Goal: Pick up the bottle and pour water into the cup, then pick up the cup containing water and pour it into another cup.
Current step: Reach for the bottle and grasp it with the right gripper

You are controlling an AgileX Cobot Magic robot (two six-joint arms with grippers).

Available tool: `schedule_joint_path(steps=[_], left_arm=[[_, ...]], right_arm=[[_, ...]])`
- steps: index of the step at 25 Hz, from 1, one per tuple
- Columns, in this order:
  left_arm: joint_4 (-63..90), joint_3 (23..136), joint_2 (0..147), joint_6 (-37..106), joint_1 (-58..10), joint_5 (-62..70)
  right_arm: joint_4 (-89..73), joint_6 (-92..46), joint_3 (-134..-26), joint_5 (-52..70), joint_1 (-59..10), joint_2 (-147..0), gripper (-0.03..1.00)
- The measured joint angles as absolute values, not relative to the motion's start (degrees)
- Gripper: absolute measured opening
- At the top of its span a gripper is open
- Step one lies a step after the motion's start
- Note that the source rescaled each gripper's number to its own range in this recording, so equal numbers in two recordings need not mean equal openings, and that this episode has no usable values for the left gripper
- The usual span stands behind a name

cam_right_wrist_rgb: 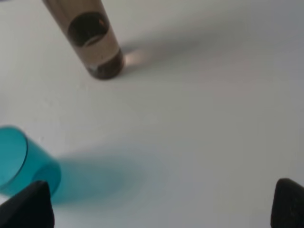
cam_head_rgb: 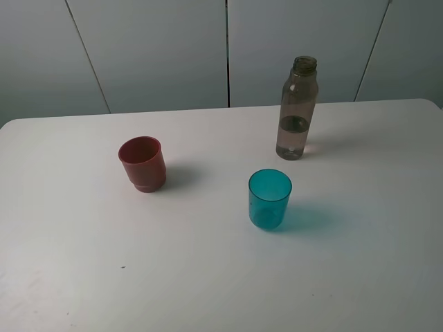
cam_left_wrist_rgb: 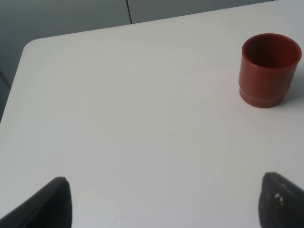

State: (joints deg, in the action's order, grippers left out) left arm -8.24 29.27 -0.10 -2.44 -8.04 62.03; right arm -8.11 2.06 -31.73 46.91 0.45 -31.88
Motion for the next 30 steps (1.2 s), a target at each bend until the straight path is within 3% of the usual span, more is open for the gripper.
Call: schedule_joint_path(steps=[7,14,30], left_arm=[[-8.2,29.3,-0.1,-2.6,-8.0,62.0],[-8.2,29.3,-0.1,-2.6,-8.0,62.0],[-8.2,29.3,-0.1,-2.6,-8.0,62.0]], right_arm=[[-3.6,7.9,-31.7,23.4,-8.4,-47.5,0.97],[2.1,8.6,-31.7,8.7,-17.5,-59.4,0.97],[12.2,18.5,-29.4,-11.3,-18.3,-71.4,0.97]])
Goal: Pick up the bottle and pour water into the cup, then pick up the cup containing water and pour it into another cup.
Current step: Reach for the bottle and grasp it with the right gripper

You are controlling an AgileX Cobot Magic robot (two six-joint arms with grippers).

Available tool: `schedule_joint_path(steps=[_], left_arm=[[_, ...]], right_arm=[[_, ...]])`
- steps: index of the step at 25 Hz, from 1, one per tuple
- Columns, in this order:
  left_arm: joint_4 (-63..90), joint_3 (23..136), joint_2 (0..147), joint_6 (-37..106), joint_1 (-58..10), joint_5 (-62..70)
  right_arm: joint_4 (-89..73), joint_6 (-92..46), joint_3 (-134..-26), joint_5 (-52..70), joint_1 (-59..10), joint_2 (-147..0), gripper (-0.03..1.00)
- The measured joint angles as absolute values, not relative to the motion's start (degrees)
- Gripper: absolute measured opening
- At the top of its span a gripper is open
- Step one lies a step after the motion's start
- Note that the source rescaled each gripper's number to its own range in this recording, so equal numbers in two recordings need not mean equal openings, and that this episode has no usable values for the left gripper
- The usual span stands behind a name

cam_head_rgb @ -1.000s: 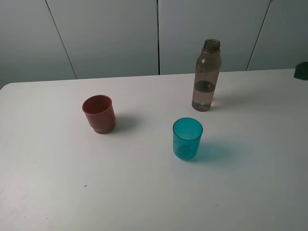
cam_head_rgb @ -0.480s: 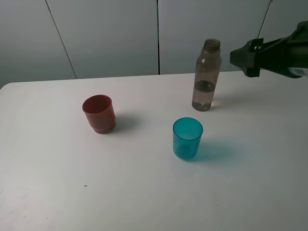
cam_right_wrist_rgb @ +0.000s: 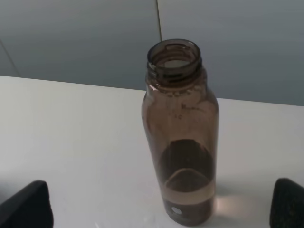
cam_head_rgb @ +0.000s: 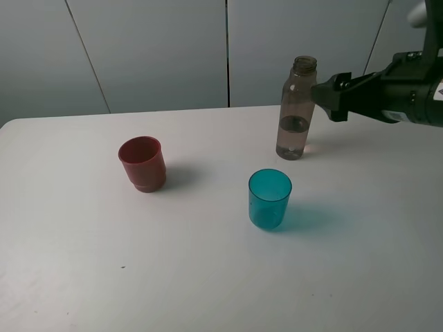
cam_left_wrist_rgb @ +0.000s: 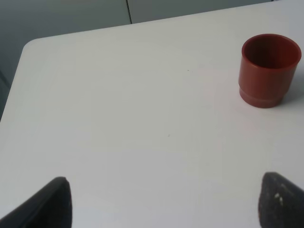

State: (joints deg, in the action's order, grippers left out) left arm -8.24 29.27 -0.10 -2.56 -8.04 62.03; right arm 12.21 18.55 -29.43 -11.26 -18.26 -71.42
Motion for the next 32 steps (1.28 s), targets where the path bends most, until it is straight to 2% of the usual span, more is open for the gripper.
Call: schedule_joint_path(steps=[6,16,21,32], left_arm=[[-8.2,29.3,-0.1,-2.7,-8.0,62.0],[-8.2,29.3,-0.1,-2.7,-8.0,62.0],[-8.2,29.3,-0.1,-2.7,-8.0,62.0],[-8.2,29.3,-0.1,-2.7,-8.0,62.0]], right_arm=[[14.5,19.5,-29.5,-19.3,-18.3,-79.0,0.97],[15.5,19.6,-38.2,-20.5,-18.3,-92.1,0.97],[10.8,18.5,-38.8,-23.4,-17.8,-97.8,0.97],[5.2,11.4,-39.0,-41.5,-17.8,-106.5,0.97]])
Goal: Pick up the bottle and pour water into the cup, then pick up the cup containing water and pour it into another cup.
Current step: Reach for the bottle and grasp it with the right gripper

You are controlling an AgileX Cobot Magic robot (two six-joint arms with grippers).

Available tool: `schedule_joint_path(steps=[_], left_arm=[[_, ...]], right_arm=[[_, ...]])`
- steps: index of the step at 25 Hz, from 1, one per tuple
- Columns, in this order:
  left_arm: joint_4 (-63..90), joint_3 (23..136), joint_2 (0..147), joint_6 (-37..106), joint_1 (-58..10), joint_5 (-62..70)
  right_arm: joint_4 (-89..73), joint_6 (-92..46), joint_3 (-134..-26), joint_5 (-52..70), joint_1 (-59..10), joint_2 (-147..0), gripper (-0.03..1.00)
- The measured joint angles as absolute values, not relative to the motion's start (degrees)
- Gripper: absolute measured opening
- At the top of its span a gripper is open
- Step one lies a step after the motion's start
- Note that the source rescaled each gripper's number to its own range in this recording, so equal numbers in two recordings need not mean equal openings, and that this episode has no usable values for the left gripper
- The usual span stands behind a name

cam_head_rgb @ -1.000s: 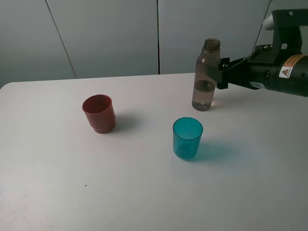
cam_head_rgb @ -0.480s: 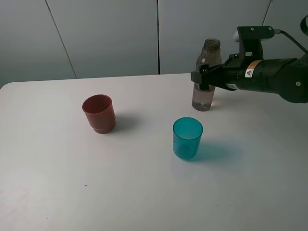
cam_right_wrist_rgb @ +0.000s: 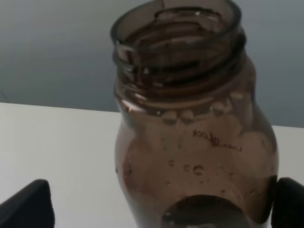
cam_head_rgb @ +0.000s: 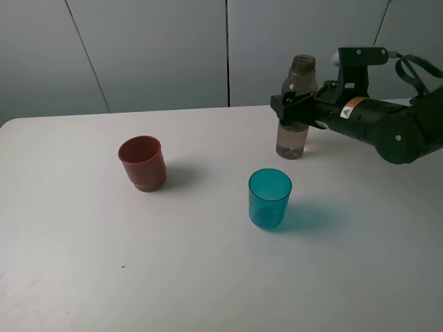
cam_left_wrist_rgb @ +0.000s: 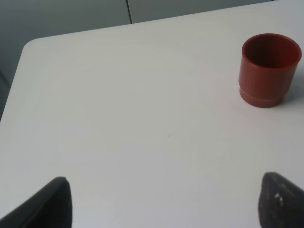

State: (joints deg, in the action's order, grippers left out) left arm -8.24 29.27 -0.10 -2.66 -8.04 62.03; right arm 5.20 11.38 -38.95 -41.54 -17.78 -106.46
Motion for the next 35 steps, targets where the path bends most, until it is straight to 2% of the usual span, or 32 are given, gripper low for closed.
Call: schedule_joint_path(steps=[13,35], left_arm=[[-8.2,29.3,-0.1,-2.7,-8.0,62.0],[-8.2,29.3,-0.1,-2.7,-8.0,62.0]], right_arm=[[-5.2,0.9,-39.1,-50.6,-17.7,-112.1,0.97],[-5.4,2.3,-45.6,-53.4,-17.7,-120.8,0.97]])
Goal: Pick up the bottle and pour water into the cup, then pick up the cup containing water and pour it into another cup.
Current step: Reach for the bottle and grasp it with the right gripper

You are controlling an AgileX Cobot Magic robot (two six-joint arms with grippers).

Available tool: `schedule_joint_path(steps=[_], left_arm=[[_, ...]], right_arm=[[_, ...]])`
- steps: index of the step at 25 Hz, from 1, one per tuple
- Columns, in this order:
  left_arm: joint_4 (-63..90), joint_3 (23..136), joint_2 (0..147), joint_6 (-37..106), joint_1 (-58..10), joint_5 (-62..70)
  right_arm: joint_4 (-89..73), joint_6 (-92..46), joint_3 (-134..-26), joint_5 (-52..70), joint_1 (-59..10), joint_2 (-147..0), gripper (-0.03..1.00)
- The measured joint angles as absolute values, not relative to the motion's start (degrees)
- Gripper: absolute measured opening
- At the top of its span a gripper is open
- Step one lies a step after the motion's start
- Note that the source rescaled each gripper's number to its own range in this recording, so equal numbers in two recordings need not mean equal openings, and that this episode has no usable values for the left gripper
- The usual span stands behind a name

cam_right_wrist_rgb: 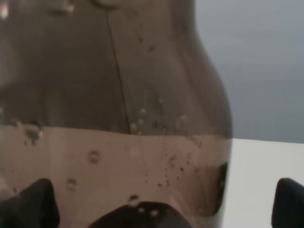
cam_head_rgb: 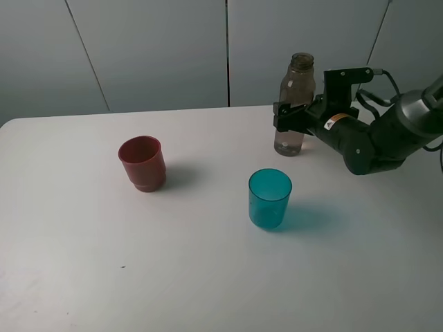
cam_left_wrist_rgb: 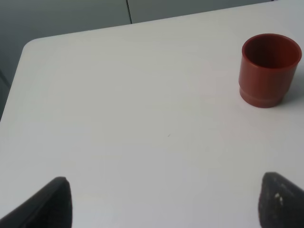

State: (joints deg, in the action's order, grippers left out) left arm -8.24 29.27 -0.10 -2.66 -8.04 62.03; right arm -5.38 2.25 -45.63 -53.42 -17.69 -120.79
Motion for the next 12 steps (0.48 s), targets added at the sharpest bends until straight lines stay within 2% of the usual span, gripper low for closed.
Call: schedule_joint_path(steps=[12], left_arm=[[-8.2,29.3,-0.1,-2.7,-8.0,62.0]], right_arm=[[-6.7,2.3,-49.8,-53.6,-17.7,-123.9,0.97]])
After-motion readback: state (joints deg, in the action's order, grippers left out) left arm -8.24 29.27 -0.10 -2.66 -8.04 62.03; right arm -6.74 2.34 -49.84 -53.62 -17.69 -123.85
